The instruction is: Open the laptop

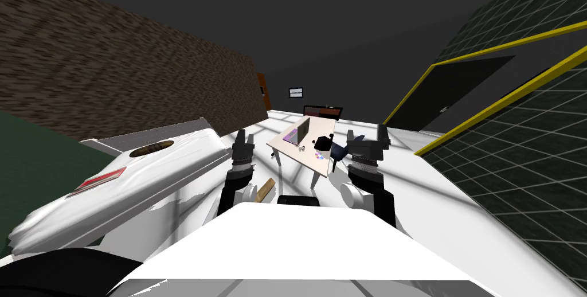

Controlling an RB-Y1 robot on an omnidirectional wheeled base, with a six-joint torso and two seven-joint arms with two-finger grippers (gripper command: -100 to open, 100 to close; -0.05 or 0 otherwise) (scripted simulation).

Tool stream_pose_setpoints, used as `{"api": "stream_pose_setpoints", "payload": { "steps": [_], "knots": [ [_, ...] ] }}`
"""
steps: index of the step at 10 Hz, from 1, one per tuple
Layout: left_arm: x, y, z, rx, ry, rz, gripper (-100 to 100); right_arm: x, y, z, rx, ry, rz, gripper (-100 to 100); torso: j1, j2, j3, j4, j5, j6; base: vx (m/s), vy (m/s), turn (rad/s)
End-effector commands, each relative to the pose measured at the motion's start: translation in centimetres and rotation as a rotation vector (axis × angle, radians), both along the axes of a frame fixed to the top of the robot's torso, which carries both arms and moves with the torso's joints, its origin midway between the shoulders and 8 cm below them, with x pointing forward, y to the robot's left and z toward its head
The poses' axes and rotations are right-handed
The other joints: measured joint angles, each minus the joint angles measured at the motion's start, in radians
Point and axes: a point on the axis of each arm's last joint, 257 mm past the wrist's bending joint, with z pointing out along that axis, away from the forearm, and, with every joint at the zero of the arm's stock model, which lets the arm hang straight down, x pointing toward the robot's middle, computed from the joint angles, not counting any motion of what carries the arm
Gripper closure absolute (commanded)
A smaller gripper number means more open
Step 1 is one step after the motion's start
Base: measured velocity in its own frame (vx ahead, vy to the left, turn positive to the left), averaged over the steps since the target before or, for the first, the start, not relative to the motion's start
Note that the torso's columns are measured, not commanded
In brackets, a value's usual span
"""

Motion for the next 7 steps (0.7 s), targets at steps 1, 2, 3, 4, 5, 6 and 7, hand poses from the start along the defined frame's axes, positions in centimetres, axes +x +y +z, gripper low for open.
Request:
{"api": "stream_pose_setpoints", "payload": {
  "steps": [1,2,3,4,5,6,7],
  "knots": [
    [0.00,0.00,0.00,0.000,0.000,0.000,0,0.00,0.00,0.00,0.000,0.000,0.000,0,0.000,0.040,-0.082,0.041,0.000,0.000,0.000,0.000,0.000],
    [0.00,0.00,0.00,0.000,0.000,0.000,0,0.00,0.00,0.00,0.000,0.000,0.000,0,0.000,0.104,-0.209,0.105,0.000,0.000,0.000,0.000,0.000],
    [0.00,0.00,0.01,0.000,0.000,0.000,0,0.00,0.00,0.01,0.000,0.000,0.000,0,0.000,0.175,-0.351,0.176,0.000,0.000,0.000,0.000,0.000],
    [0.00,0.00,0.01,0.000,0.000,0.000,0,0.00,0.00,0.01,0.000,0.000,0.000,0,0.000,0.248,-0.497,0.248,0.000,0.000,0.000,0.000,0.000],
    [-0.01,0.00,0.01,0.000,0.000,0.000,0,-0.01,0.00,0.01,0.000,0.000,0.000,0,0.000,0.322,-0.644,0.322,0.000,0.000,0.000,0.000,0.000],
    [-0.01,0.00,0.01,0.000,0.000,0.000,0,-0.01,0.00,0.01,0.000,0.000,0.000,0,0.000,0.396,-0.792,0.396,0.000,0.000,0.000,0.000,0.000],
    [-0.01,0.00,0.01,0.000,0.000,0.000,0,-0.01,0.00,0.01,0.000,0.000,0.000,0,0.000,0.470,-0.939,0.470,0.000,0.000,0.000,0.000,0.000]
  ]
}}
